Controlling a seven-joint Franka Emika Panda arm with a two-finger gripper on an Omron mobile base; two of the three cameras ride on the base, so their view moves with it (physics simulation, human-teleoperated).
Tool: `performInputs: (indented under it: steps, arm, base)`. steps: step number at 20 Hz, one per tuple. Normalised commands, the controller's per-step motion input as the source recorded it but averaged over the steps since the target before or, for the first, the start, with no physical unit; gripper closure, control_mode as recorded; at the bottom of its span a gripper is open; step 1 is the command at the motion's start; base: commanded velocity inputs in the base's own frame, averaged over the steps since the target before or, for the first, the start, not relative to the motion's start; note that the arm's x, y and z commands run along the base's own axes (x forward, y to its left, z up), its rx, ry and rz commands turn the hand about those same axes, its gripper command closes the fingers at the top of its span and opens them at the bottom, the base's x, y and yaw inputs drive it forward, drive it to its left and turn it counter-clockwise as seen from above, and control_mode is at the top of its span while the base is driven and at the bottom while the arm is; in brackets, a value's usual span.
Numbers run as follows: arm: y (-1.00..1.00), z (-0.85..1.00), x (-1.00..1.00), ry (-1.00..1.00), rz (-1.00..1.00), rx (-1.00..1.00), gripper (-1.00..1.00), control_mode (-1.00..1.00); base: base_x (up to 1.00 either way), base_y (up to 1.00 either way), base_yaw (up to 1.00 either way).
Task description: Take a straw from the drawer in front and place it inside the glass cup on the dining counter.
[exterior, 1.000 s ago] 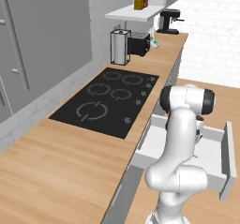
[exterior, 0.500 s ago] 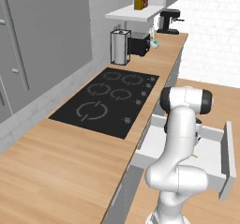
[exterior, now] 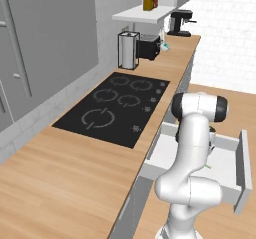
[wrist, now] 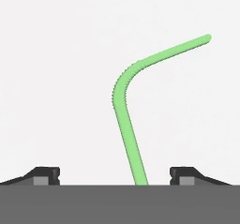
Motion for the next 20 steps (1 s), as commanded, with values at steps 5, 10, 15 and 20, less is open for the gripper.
performInputs:
  steps: [5,10,15,20]
  arm:
    - [0.00,-0.31,0.00,0.00,0.00,0.00,-1.00,-1.00]
    - [0.00,-0.26,0.02,0.00,0.00,0.00,-1.00,-1.00]
    - [0.00,-0.12,0.06,0.00,0.00,0.00,-1.00,-1.00]
    - [0.00,-0.01,0.05,0.00,0.00,0.00,-1.00,-1.00]
  base:
    - [0.00,0.00,0.00]
    - [0.00,0.00,0.00]
    - [0.00,0.00,0.00]
    - [0.00,0.00,0.00]
